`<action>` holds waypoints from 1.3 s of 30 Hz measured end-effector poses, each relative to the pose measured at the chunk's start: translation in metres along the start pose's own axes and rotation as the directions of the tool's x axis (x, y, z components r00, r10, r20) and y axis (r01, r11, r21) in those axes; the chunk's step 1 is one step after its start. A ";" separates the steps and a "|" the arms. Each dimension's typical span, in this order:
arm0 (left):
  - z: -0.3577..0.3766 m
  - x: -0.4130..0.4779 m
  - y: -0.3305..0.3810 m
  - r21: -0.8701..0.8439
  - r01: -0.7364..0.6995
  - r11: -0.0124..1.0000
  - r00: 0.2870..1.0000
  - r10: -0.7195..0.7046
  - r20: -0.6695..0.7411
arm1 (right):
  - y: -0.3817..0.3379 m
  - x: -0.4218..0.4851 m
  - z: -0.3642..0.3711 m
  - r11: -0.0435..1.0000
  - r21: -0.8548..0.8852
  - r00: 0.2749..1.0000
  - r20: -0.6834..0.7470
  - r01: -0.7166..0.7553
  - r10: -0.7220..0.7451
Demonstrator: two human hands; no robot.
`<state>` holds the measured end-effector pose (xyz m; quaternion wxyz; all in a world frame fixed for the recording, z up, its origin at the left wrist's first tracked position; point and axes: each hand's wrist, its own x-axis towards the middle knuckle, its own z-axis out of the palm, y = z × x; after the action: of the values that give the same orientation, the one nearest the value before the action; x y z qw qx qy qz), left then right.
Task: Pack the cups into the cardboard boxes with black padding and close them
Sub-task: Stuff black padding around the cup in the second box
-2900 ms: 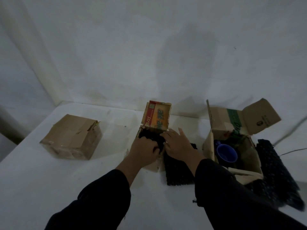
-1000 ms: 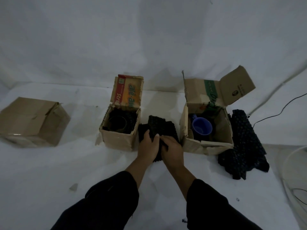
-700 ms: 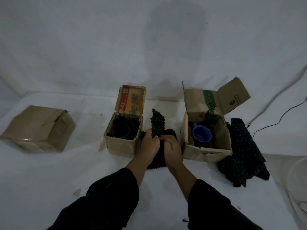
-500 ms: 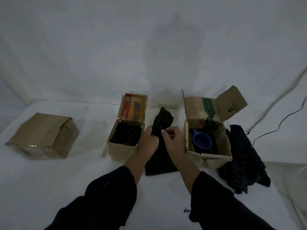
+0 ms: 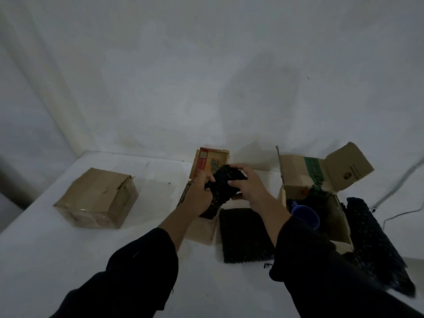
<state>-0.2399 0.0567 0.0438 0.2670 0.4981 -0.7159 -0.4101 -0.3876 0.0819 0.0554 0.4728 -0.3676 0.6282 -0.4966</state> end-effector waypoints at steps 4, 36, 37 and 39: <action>-0.014 0.000 -0.014 -0.055 0.160 0.986 0.987 -0.160 -0.001 | -0.005 0.012 0.022 1.000 -0.024 0.998 0.062 -0.004 0.006; -0.038 -0.010 -0.082 0.566 0.089 0.819 0.964 0.072 -0.257 | 0.034 0.075 0.088 0.363 -0.777 0.855 0.499 0.514 -0.144; -0.038 -0.009 -0.081 0.582 0.104 0.806 0.962 0.069 -0.266 | 0.036 0.074 0.089 0.364 -0.773 0.852 0.502 0.519 -0.148; -0.038 -0.006 -0.080 0.606 0.110 0.788 0.959 0.075 -0.273 | 0.038 0.073 0.091 0.360 -0.768 0.846 0.509 0.530 -0.159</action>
<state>-0.1682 0.0372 -0.0042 0.1859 0.6177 -0.7598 -0.0817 -0.3211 -0.0025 -0.0032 0.1931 -0.7660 0.6037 -0.1071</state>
